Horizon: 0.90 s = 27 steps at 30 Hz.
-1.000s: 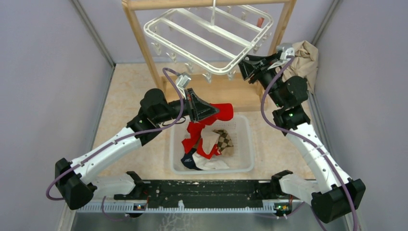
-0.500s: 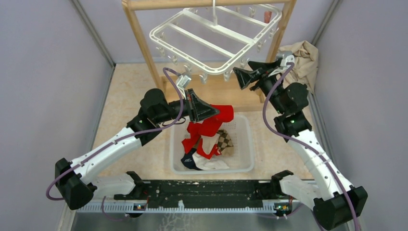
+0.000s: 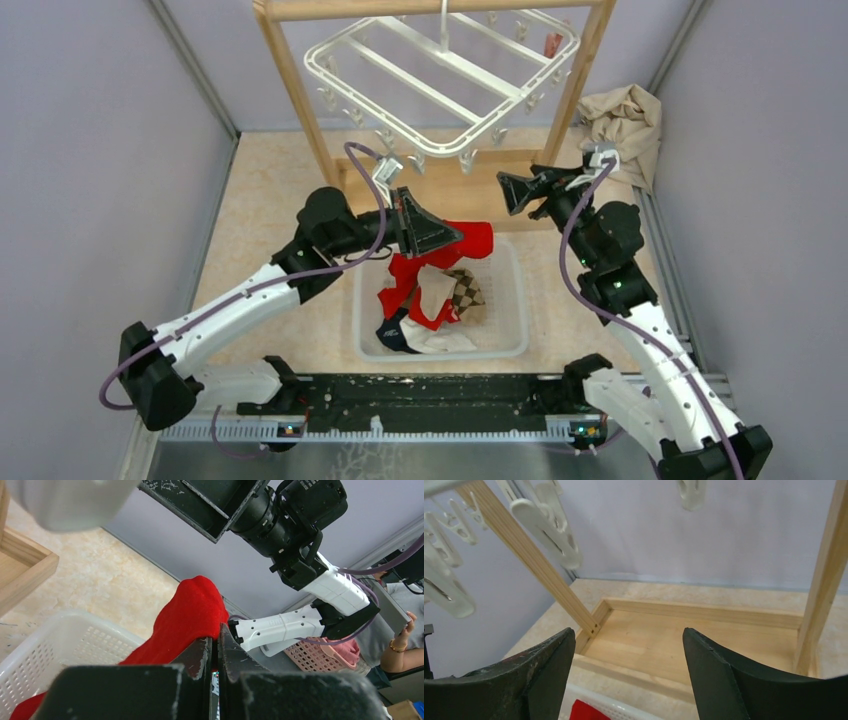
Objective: Remove the socks clipped to the hanger
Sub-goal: Place the sock in the bin.
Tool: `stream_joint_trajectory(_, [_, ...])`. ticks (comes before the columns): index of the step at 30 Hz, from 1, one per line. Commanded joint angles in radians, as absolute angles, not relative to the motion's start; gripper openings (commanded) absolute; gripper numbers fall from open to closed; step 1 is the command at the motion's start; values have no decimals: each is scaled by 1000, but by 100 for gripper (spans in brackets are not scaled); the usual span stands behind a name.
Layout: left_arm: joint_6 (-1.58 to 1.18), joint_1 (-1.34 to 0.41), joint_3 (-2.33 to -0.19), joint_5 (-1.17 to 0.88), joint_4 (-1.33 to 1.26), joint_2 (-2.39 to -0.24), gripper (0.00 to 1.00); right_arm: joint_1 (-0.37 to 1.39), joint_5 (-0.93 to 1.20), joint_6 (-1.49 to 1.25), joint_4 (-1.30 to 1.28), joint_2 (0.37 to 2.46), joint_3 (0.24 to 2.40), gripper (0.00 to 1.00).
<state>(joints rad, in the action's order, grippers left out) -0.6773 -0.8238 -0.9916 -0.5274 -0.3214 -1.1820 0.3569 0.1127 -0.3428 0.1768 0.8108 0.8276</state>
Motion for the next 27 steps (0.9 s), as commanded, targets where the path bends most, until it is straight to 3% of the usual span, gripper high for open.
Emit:
stream_joint_trajectory(1, [-696, -844, -973, -538, -388, -1206, 5, 348, 46, -367, 118, 751, 812, 79])
stream_joint_trajectory(27, [-693, -946, -882, -482, -468, -1350, 6, 348, -20, -382, -58, 645, 769, 80])
